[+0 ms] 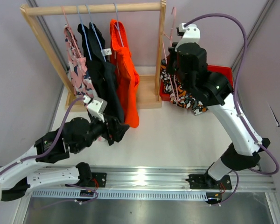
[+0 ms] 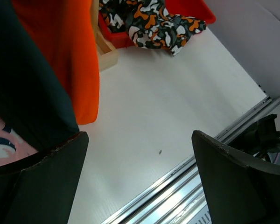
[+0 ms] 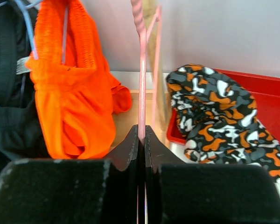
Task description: Remove the shorts from the hanger
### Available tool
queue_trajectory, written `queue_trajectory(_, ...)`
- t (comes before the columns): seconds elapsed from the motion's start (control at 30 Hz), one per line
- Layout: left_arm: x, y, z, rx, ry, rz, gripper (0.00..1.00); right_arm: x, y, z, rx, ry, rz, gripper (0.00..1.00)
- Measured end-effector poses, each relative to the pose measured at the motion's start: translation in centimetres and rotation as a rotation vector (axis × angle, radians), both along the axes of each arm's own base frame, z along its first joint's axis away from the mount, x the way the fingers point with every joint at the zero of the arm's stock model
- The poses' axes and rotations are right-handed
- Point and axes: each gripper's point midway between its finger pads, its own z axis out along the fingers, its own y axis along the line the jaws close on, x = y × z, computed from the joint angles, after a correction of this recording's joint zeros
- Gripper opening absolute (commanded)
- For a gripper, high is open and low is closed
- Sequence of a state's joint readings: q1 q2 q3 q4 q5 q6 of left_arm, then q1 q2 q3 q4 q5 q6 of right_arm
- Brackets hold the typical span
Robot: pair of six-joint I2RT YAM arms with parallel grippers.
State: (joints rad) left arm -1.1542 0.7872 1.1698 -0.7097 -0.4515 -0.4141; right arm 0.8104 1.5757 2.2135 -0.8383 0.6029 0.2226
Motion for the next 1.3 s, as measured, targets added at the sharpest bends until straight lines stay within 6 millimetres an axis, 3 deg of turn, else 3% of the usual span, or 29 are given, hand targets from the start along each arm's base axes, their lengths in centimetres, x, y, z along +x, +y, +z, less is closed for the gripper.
queue_trajectory(0.2, -0.7, 2.5, -5.2, 0.073, 0.028, 0.027, 0.99, -0.4, 3.5, 0.9, -0.016, -0.02, -0.006, 0.0)
queue_trajectory(0.37, -0.9, 4.0, -7.4, 0.117, 0.037, 0.047, 0.99, -5.0, 5.1, -1.4, -0.103, 0.001, -0.019, 0.0)
queue_trajectory(0.53, -1.1, 4.9, -7.9, 0.099, 0.022, 0.061, 0.99, -7.4, 1.6, -3.9, -0.123, 0.055, -0.087, 0.0)
queue_trajectory(0.63, -1.1, 5.2, -8.7, 0.103, 0.023, 0.063, 0.99, -8.8, -0.1, -3.5, -0.081, 0.058, -0.111, 0.0)
queue_trajectory(0.77, -1.2, 5.5, -9.1, 0.104, 0.021, 0.066, 0.99, -10.4, 0.0, -2.5, -0.022, 0.044, -0.083, 0.0)
queue_trajectory(0.9, -1.3, 5.8, -8.7, 0.081, 0.012, 0.067, 0.99, -9.8, 1.3, -1.9, -0.024, 0.032, -0.084, 0.0)
queue_trajectory(1.1, -1.3, 5.7, -8.8, 0.075, 0.008, 0.068, 0.99, -6.9, 4.8, -1.5, -0.045, 0.015, -0.088, 0.0)
queue_trajectory(1.3, -1.2, 5.7, -8.8, 0.072, 0.004, 0.066, 0.99, -4.0, 5.3, -1.1, -0.035, 0.002, -0.104, 0.0)
